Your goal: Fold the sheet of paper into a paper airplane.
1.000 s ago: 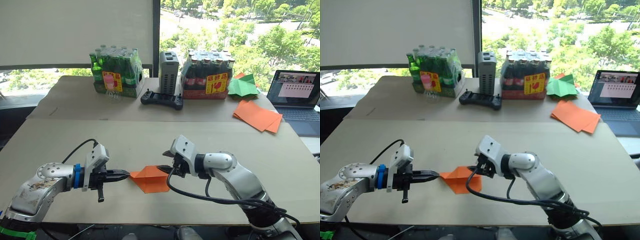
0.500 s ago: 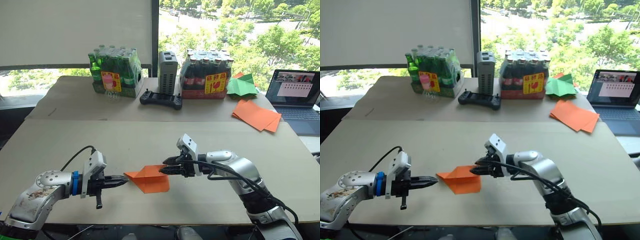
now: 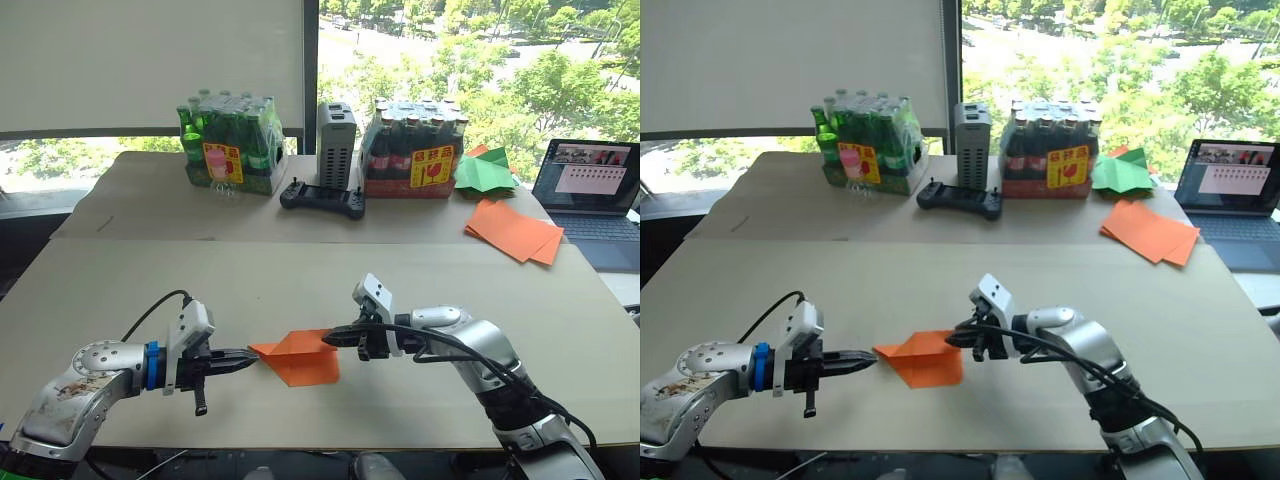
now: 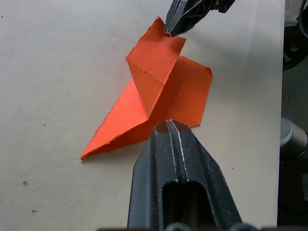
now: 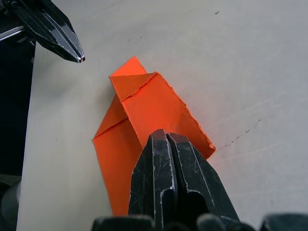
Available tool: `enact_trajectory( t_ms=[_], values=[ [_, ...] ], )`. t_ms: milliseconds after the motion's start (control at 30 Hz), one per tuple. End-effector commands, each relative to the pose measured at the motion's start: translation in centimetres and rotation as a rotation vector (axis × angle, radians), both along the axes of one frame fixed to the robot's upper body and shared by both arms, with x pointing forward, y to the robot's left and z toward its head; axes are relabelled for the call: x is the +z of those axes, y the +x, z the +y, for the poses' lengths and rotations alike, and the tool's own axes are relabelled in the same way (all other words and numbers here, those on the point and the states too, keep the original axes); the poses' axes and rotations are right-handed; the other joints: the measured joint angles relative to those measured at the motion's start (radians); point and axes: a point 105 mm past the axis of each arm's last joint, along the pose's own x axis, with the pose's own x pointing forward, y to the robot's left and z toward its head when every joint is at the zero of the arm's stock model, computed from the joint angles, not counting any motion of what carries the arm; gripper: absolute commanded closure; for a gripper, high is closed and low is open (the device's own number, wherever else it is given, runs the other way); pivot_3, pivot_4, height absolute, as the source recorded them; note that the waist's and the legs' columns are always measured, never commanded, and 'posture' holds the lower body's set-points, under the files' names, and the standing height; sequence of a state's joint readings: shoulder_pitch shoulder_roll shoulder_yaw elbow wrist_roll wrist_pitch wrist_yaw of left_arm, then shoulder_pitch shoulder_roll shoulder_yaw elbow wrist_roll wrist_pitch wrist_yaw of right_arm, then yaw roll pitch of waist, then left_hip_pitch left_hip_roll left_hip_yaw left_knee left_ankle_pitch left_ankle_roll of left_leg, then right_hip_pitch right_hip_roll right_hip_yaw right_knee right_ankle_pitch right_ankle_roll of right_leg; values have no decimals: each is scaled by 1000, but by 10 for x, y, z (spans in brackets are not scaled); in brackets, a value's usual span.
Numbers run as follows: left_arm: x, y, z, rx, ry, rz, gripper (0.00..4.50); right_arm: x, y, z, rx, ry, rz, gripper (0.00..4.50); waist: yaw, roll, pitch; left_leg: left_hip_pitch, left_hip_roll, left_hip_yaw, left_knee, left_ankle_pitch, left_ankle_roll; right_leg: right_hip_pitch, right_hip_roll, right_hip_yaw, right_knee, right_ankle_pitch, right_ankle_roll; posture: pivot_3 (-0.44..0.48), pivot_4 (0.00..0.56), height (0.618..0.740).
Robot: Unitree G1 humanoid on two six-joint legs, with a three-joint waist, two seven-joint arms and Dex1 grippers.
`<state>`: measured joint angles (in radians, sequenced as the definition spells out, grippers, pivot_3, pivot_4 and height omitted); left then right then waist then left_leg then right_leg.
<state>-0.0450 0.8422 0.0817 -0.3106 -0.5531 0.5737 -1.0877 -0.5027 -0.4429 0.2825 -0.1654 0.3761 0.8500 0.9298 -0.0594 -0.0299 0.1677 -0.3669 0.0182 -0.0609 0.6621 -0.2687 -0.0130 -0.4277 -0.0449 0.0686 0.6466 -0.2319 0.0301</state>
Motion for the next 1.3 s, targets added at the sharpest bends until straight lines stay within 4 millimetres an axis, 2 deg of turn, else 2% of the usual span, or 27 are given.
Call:
enact_trajectory(
  t_ms=[33, 100, 200, 367, 567, 633, 733, 900, 933, 1133, 1200, 1300],
  values=[
    [12, 2, -7, -25, -14, -37, 4500, 27, 1, 2, 0, 70, -110, 4467, 0, 0, 0, 0, 0, 0, 0, 0, 0, 0, 0, 0, 0, 0, 0, 0, 150, 733],
    [12, 2, -8, -30, -13, -35, 4500, 33, 10, -3, -59, 91, -136, 4467, -1, 0, 0, 0, 0, 0, 0, 0, 0, 0, 0, 0, 0, 0, 0, 0, 150, 733],
    [13, 3, -10, -34, -14, -34, 4500, 26, 24, -11, -129, 80, -88, 3542, -1, 0, 0, 0, 0, 0, 0, 0, 0, 0, 0, 0, 0, 0, 0, 0, 150, 733],
    [12, 0, -15, -51, -16, -24, 4500, 15, 22, -8, -101, 81, 23, 1853, -1, 0, 0, 0, 0, 0, 0, 0, 0, 0, 0, 0, 0, 0, 0, 0, 150, 733],
    [7, -3, -12, -47, -13, -16, 4500, -6, 15, -3, -79, 51, 136, 1853, -3, 0, 0, 0, 0, 0, 0, 0, 0, 0, 0, 0, 0, 0, 0, 0, 150, 733],
    [6, -4, -12, -48, -17, -14, 4500, -6, 13, -1, -68, 62, 145, 1853, -2, 0, 0, 0, 0, 0, 0, 0, 0, 0, 0, 0, 0, 0, 0, 0, 150, 733],
    [2, -4, -11, -45, -16, -13, 4500, -5, 12, -1, -64, 74, 152, 2633, -1, 0, 0, 0, 0, 0, 0, 0, 0, 0, 0, 0, 0, 0, 0, 0, 150, 733],
    [0, -4, -11, -44, -22, -11, 4500, -2, 13, 0, -77, 86, 138, 4364, -2, 0, 0, 0, 0, 0, 0, 0, 0, 0, 0, 0, 0, 0, 0, 0, 150, 733],
    [-2, -4, -11, -48, -19, -10, 4500, -1, 13, 0, -78, 88, 127, 4469, -2, 0, 0, 0, 0, 0, 0, 0, 0, 0, 0, 0, 1, 0, 0, 0, 150, 733],
    [2, 4, -10, -38, -23, -21, 4500, 13, 9, 1, -77, 67, 21, 4469, 0, 0, 0, 0, 0, 0, 0, 0, 0, 0, 0, 0, 0, 0, 0, 0, 150, 733],
    [6, 7, -12, -38, -33, -27, 4500, 35, 11, 4, -69, 79, -159, 4469, 1, 0, 0, 0, 0, 0, 0, 0, 0, 0, 0, 0, 0, 0, 0, 0, 150, 733],
    [14, 13, -13, -22, -54, -40, 4500, 84, 7, 8, -58, 90, -583, 4469, 1, 0, 0, 0, 0, 0, 0, 0, 0, 0, 0, 0, 0, 0, 0, 0, 150, 733]
  ],
)
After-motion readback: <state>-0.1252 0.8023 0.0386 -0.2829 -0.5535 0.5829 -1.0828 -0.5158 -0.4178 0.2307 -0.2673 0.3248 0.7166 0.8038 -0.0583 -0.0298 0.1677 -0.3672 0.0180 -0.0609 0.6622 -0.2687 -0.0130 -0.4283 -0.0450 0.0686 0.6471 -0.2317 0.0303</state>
